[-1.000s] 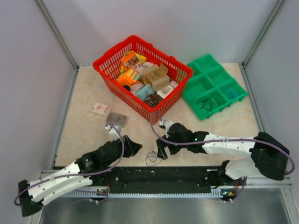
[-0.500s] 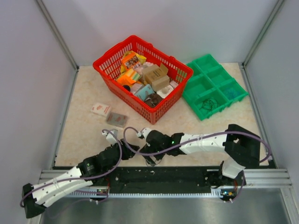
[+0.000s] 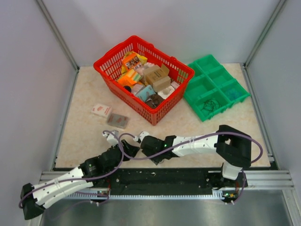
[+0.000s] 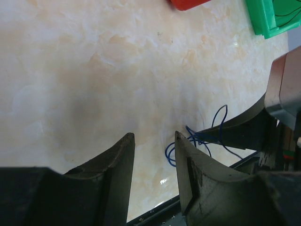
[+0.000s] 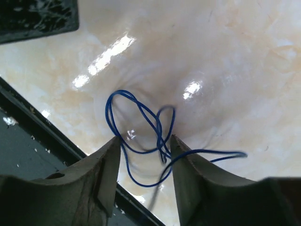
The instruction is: Untangle the cables
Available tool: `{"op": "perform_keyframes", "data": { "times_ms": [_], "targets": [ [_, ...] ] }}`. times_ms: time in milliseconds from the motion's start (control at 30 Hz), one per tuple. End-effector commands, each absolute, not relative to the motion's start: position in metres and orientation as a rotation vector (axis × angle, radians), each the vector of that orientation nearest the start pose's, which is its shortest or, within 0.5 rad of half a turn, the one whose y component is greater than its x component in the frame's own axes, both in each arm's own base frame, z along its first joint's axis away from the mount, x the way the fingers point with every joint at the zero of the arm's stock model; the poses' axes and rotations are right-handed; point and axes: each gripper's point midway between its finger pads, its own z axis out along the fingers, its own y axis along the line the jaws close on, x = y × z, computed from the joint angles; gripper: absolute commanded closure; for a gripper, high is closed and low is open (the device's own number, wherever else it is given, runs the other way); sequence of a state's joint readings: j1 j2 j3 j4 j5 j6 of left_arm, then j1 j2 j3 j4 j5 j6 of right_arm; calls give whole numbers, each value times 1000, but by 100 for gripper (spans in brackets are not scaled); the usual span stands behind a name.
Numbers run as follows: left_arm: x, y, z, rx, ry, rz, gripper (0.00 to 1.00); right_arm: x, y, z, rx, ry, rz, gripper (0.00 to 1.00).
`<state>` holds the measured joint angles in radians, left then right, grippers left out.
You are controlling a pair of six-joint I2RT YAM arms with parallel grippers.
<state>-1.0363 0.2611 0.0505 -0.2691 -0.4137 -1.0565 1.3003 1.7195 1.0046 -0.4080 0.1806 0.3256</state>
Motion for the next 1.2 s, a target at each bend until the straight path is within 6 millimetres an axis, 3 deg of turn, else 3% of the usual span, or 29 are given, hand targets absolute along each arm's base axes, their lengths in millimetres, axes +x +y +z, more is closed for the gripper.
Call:
{"op": "perform_keyframes", "data": {
  "times_ms": [0, 133, 267, 333, 367, 400, 500, 667, 767, 833, 933, 967, 1033, 1167],
  "targets": [
    [152, -177, 49, -318, 2089, -884, 56, 132, 339, 31, -1121, 2356, 184, 64],
    [152, -177, 49, -317, 2089, -885, 56, 151, 328, 57, -1002, 2265, 146, 100],
    [152, -178, 49, -314, 2089, -888, 56, 171, 305, 100, -844, 2140, 104, 100],
    [152, -178, 49, -312, 2088, -889, 56, 185, 287, 137, -716, 2052, 95, 100],
    [152, -178, 48, -310, 2091, -885, 56, 189, 279, 143, -680, 2038, 89, 100],
    [152, -178, 48, -306, 2089, -887, 56, 195, 267, 164, -600, 2003, 108, 100],
    [153, -179, 48, -302, 2091, -883, 56, 216, 231, 198, -389, 1954, 160, 100],
    [153, -181, 47, -287, 2101, -874, 56, 246, 164, 235, 13, 1812, 256, 100],
    [153, -181, 46, -288, 2102, -874, 56, 271, 115, 246, 246, 1718, 226, 100],
    [153, -181, 46, -288, 2099, -877, 56, 287, 94, 251, 347, 1692, 218, 100],
    [153, -182, 48, -285, 2088, -891, 56, 320, 85, 255, 408, 1722, 289, 100],
    [153, -182, 49, -285, 2085, -895, 56, 336, 81, 248, 434, 1762, 298, 100],
    [153, -183, 51, -280, 2079, -905, 56, 360, 85, 248, 424, 1821, 376, 100],
    [153, -183, 54, -287, 2065, -917, 56, 406, 72, 253, 474, 1861, 294, 100]
  ]
}}
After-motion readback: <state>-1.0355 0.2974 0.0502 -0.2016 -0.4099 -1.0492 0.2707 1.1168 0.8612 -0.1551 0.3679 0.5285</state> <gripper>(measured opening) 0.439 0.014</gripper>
